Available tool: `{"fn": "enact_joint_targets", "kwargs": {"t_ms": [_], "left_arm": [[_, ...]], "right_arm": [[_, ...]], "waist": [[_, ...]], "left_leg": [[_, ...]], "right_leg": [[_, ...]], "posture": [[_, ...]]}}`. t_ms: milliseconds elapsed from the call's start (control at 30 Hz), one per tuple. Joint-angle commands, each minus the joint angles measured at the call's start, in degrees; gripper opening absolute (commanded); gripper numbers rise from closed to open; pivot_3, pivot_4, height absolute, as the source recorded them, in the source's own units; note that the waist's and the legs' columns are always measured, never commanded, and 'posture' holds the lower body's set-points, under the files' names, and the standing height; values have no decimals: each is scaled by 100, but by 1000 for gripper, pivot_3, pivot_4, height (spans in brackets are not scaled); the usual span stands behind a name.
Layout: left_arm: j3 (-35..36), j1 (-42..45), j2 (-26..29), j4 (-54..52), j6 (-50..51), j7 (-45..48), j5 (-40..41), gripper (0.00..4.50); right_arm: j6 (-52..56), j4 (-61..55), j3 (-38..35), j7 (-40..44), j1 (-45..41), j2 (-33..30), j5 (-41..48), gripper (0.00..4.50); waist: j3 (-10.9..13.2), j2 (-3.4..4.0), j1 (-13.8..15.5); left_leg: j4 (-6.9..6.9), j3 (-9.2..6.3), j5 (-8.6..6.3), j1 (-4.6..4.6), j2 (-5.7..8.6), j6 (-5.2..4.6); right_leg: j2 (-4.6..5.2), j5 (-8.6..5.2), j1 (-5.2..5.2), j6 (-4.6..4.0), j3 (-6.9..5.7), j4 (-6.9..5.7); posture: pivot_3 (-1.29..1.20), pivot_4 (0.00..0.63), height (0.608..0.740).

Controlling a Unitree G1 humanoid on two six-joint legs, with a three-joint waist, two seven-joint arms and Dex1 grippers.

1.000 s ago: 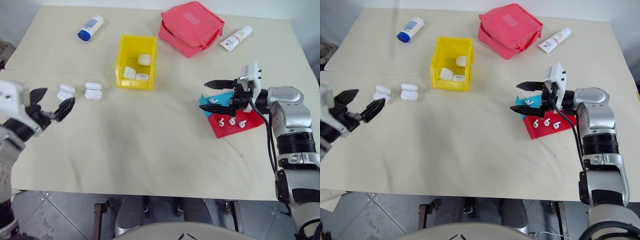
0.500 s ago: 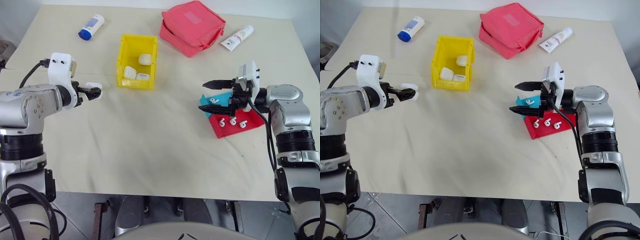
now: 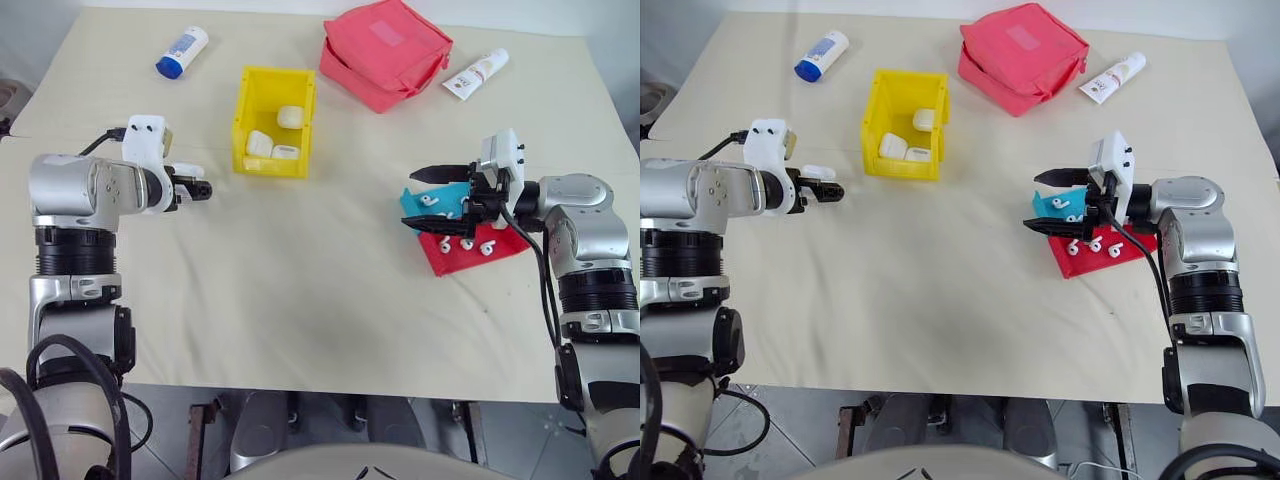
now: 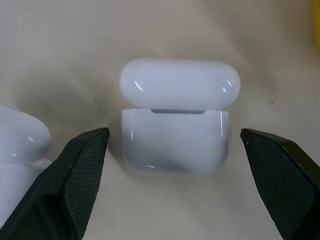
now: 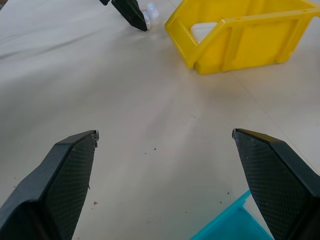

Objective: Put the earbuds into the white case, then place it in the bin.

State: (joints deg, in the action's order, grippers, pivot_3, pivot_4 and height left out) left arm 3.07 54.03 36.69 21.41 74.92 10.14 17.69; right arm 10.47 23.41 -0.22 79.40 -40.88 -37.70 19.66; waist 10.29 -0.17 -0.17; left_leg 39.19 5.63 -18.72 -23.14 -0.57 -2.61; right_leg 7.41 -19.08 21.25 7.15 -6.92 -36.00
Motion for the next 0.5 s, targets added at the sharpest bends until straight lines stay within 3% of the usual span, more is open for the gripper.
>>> {"fn": "enact_joint_targets", "kwargs": {"t_ms": [33, 500], "left_arm": [[-107, 265, 29, 349, -208, 183, -219, 4486], [-703, 1415, -103, 2133, -321, 904, -830, 4486]], "right_arm": [[11, -181, -148, 14, 37, -123, 95, 4500], [-34, -89, -106, -13, 28, -79, 45, 4500]], "waist": [[0, 0, 9], [0, 0, 9]], "left_leg": [[0, 1, 0, 0, 0, 0], [1, 9, 1, -1, 2, -2]], "right_leg": [[1, 0, 1, 0, 0, 0], [2, 0, 7, 0, -1, -7]], "posture": [[0, 150, 740], [0, 150, 740]]}}
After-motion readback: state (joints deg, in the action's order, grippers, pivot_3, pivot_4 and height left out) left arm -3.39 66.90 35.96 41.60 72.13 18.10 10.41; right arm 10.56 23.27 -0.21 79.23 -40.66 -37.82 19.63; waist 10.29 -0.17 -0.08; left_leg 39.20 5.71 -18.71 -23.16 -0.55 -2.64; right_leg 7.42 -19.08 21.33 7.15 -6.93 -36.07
